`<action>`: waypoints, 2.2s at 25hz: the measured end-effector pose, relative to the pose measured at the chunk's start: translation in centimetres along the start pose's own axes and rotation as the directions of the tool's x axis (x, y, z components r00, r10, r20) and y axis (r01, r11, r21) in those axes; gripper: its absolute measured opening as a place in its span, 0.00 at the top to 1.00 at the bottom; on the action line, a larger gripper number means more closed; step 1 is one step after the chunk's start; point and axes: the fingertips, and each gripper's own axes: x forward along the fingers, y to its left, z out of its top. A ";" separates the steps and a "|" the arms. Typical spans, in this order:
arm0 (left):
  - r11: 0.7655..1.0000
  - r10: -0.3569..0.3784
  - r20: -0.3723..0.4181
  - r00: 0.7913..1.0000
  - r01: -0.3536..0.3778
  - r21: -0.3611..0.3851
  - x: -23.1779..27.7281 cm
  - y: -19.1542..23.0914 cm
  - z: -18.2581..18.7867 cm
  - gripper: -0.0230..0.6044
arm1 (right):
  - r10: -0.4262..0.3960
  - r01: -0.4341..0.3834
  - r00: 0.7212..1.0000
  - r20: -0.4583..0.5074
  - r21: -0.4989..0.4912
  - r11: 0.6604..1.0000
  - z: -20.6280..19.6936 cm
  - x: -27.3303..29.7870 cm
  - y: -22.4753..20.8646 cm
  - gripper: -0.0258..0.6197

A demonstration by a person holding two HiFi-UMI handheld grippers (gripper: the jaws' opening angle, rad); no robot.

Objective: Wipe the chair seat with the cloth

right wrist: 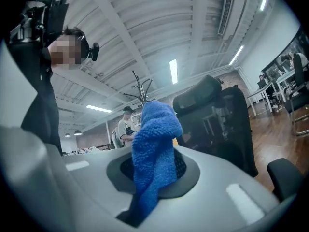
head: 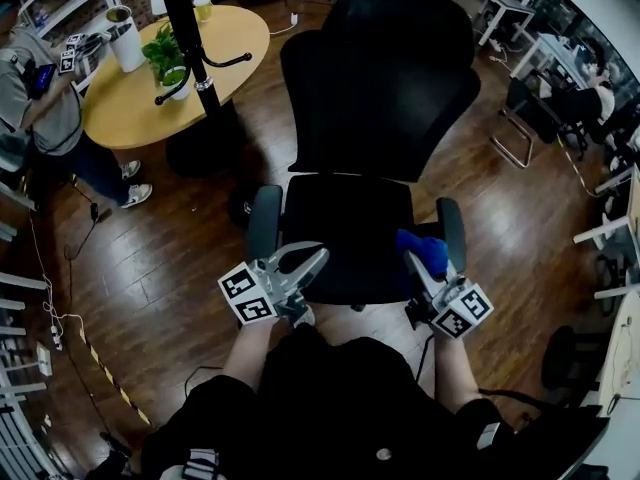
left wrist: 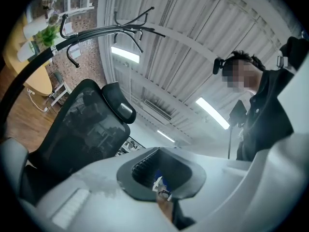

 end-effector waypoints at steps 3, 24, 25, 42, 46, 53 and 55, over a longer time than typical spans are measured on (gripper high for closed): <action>1.000 -0.012 -0.006 1.000 0.012 -0.027 1.0 1.5 0.6 0.97 | -0.010 0.010 1.000 0.000 0.008 1.000 0.1 2.1 -1.5 0.90; 0.935 0.298 -0.025 0.954 -0.297 -0.192 1.8 15.6 -3.9 0.97 | -0.086 0.109 0.906 -0.414 0.033 0.994 -25.9 24.6 -23.6 0.90; 0.927 0.323 -0.034 0.946 -0.323 -0.189 1.7 16.6 -4.6 0.97 | -0.081 0.097 0.892 -0.445 0.015 0.995 -28.1 25.9 -24.1 0.90; 0.884 0.418 -0.098 0.903 -0.429 -0.188 -0.1 21.2 -8.2 0.97 | -0.296 0.230 0.696 -0.655 -0.187 0.955 -40.1 26.8 -31.6 0.90; 0.882 0.417 -0.109 0.902 -0.431 -0.190 -0.4 21.6 -8.3 0.97 | -0.430 0.348 0.625 -0.652 -0.260 0.901 -37.7 21.5 -37.8 0.90; 0.888 0.399 -0.141 0.906 -0.420 -0.187 0.3 22.6 -8.6 0.97 | -0.588 0.493 0.521 -0.618 -0.345 0.799 -33.2 11.4 -45.5 0.90; 0.888 0.396 -0.148 0.906 -0.419 -0.189 0.7 22.9 -8.9 0.97 | -0.618 0.518 0.494 -0.611 -0.364 0.774 -32.1 8.9 -47.0 0.90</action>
